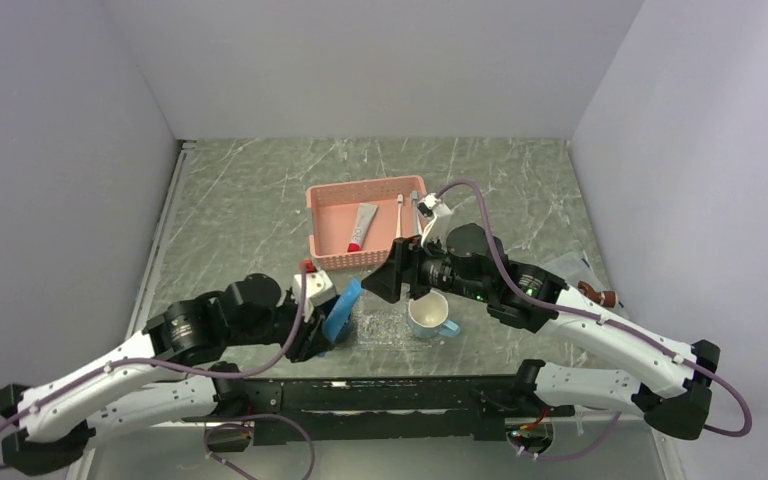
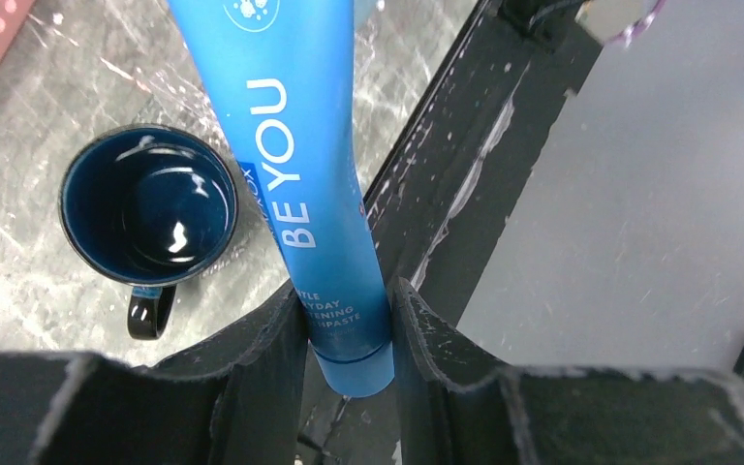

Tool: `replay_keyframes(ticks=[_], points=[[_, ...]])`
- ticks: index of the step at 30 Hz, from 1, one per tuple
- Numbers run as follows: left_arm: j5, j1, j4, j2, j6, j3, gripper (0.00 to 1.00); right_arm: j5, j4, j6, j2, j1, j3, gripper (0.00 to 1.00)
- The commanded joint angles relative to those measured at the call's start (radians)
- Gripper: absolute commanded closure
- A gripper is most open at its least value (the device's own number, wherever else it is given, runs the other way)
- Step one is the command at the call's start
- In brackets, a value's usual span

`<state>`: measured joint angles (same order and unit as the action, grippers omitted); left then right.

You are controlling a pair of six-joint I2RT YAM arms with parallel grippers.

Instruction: Prepare toiletry sets of a toothbrush and toothpaste on the tray

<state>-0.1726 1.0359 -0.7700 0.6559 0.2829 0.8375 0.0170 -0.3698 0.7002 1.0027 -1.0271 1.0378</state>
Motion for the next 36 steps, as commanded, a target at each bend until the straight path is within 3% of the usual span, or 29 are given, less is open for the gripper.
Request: replay_keyframes(ticks=[1,6,16,24,36], points=[[0.232,0.166,-0.059,0.086,0.04,0.065,1.0,0.115,-0.006,0.045,-0.008,0.018,0.024,0.26],[0.415,0.325,-0.129,0.197,0.076,0.129,1.0,0.222,-0.02,0.092,0.011,0.049,0.006,0.26],[0.662,0.511,-0.243,0.34,0.121,0.255,1.0,0.376,0.004,0.17,0.039,0.072,-0.096,0.27],[0.758,0.613,-0.306,0.433,0.154,0.316,1.0,0.539,0.159,0.214,0.038,0.074,-0.2,0.3],[0.782,0.648,-0.309,0.474,0.16,0.332,1.0,0.544,0.193,0.238,0.026,0.075,-0.236,0.39]])
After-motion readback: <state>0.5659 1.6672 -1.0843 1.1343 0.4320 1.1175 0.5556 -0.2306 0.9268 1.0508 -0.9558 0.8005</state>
